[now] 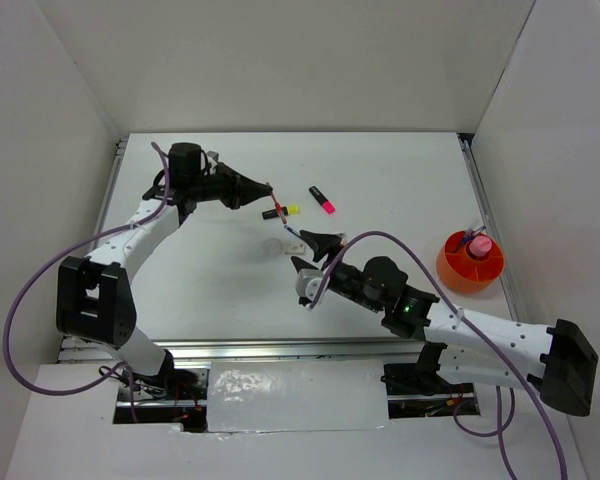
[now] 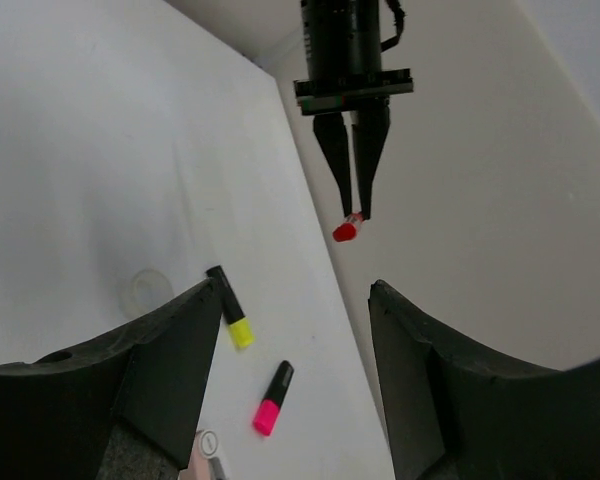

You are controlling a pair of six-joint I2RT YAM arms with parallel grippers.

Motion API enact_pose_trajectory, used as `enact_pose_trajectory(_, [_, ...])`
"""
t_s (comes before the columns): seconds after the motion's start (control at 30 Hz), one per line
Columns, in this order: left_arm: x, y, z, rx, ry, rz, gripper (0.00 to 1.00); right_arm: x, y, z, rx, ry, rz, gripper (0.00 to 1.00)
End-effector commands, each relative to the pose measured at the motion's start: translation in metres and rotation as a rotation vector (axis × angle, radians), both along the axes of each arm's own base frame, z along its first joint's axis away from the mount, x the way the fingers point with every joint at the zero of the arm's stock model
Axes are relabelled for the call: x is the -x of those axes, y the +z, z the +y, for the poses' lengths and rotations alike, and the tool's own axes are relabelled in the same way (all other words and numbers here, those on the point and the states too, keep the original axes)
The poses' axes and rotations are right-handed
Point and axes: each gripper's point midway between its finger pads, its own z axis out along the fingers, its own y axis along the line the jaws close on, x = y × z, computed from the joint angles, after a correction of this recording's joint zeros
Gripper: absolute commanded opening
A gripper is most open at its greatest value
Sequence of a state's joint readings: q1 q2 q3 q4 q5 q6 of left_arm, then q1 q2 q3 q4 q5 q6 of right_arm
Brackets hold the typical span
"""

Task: Sort the stationery into containers
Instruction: Pick up the pen from the center of the board.

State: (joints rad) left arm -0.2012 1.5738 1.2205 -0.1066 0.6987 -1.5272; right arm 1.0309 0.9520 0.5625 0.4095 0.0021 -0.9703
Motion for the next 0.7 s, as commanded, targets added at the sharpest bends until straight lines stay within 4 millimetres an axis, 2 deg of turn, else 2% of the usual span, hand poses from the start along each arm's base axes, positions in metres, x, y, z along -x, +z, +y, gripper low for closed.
enact_pose_trajectory(0.0, [0.014, 0.023, 0.0, 0.033, -0.008, -0.027, 0.0, -0.005, 0.058, -0.004, -0.145, -0.047, -0.154, 0.68])
enact_pose_trajectory(0.43, [0.031, 0.023, -0.021, 0.014, -0.062, -0.041, 0.0, -0.021, 0.056, 0.008, -0.12, -0.04, -0.129, 0.61])
enact_pose_trajectory(0.67, [0.038, 0.017, -0.028, 0.028, -0.084, -0.026, 0.0, -0.024, 0.054, 0.015, -0.112, -0.022, -0.084, 0.44])
